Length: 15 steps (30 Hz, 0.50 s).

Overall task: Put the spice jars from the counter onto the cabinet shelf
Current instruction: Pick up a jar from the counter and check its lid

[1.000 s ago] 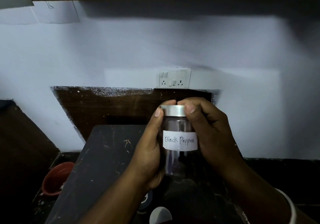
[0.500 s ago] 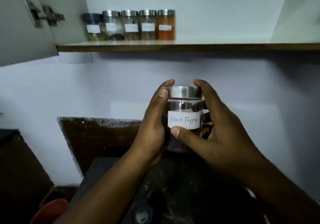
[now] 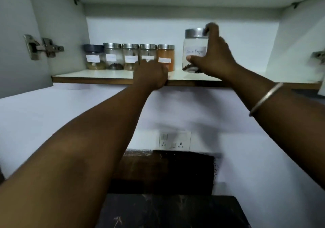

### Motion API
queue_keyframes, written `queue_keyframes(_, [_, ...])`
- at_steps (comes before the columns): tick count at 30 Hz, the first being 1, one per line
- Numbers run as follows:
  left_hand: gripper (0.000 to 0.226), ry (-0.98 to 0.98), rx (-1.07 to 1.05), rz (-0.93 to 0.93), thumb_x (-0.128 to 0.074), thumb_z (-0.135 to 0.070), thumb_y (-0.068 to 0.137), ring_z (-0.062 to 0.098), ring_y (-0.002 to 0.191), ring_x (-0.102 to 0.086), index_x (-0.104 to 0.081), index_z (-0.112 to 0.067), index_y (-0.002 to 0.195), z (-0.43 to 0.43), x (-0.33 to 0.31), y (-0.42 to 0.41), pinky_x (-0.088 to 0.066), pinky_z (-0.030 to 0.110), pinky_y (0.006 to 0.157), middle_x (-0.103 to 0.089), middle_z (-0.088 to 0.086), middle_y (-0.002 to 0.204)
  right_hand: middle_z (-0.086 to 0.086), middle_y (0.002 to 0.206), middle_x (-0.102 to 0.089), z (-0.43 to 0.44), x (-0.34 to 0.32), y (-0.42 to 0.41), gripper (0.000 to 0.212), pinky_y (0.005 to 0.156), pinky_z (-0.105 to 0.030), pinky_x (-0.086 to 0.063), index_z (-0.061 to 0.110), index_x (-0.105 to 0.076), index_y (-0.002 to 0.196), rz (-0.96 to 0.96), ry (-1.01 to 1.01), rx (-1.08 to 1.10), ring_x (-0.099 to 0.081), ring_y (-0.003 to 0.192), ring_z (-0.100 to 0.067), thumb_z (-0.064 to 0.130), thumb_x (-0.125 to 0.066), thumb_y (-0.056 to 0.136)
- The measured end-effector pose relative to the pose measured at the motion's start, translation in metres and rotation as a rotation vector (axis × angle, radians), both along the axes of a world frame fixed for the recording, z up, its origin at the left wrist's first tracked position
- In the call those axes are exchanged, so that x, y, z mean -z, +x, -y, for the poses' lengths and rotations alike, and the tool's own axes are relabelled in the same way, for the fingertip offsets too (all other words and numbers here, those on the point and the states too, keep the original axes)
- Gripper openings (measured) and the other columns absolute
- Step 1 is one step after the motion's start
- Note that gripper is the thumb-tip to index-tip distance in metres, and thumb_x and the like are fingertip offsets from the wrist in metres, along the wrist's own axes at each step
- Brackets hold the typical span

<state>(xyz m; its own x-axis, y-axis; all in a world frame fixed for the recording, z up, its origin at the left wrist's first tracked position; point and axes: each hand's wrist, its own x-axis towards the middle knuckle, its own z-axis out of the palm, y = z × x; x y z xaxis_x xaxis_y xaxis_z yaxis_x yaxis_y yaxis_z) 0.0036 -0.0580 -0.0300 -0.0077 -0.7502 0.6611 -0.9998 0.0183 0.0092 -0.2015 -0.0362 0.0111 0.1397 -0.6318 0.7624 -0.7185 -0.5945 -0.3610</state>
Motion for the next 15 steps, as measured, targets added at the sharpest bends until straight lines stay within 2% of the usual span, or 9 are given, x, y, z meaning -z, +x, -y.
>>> queue_keyframes(2, [0.055,0.133,0.015,-0.055,-0.029,-0.051,0.102,0.037,0.110,-0.063,-0.075,-0.023,0.113,0.012,0.000,0.005,-0.045,0.041,0.083,-0.071,0.014,0.118,-0.021,0.126,-0.057,0.038,-0.002,0.005,0.084,0.077,-0.035,-0.046,0.013,-0.030,0.142,-0.092,0.108,0.028,-0.062,0.106,-0.037,0.031,-0.084,0.081])
queue_keyframes(5, [0.047,0.240,0.024,-0.069,-0.036,-0.051,0.095,0.037,0.120,-0.060,-0.069,-0.030,0.123,0.021,-0.002,0.009,-0.043,0.041,0.085,-0.066,0.011,0.134,-0.023,0.127,-0.056,0.083,-0.004,0.012,0.081,0.079,-0.039,-0.048,0.008,-0.026,0.139,-0.143,0.219,0.050,-0.060,0.109,-0.039,0.030,-0.083,0.084])
queue_keyframes(9, [0.048,0.239,0.035,-0.077,-0.036,-0.049,0.097,0.038,0.126,-0.057,-0.065,-0.029,0.129,0.025,-0.005,0.011,-0.039,0.043,0.085,-0.062,0.010,0.142,-0.022,0.113,-0.059,0.125,-0.017,0.033,0.083,0.058,-0.040,-0.053,0.009,-0.018,0.142,-0.180,0.317,0.064,-0.062,0.084,-0.035,0.023,-0.080,0.088])
queue_keyframes(12, [0.049,0.243,0.046,-0.071,-0.034,-0.051,0.097,0.039,0.130,-0.053,-0.065,-0.029,0.129,0.027,-0.003,0.011,-0.039,0.045,0.089,-0.060,0.009,0.145,-0.021,0.106,-0.057,0.151,-0.022,0.047,0.093,0.052,-0.038,-0.053,0.009,-0.006,0.150,-0.207,0.358,0.066,-0.060,0.074,-0.031,0.017,-0.077,0.091])
queue_keyframes(15, [0.048,0.235,0.037,-0.078,-0.035,-0.051,0.098,0.038,0.129,-0.054,-0.065,-0.029,0.130,0.029,-0.002,0.011,-0.038,0.044,0.086,-0.060,0.008,0.144,-0.020,0.110,-0.054,0.175,-0.025,0.053,0.105,0.060,-0.041,-0.058,0.011,0.005,0.156,-0.189,0.381,0.067,-0.063,0.086,-0.034,0.012,-0.077,0.091])
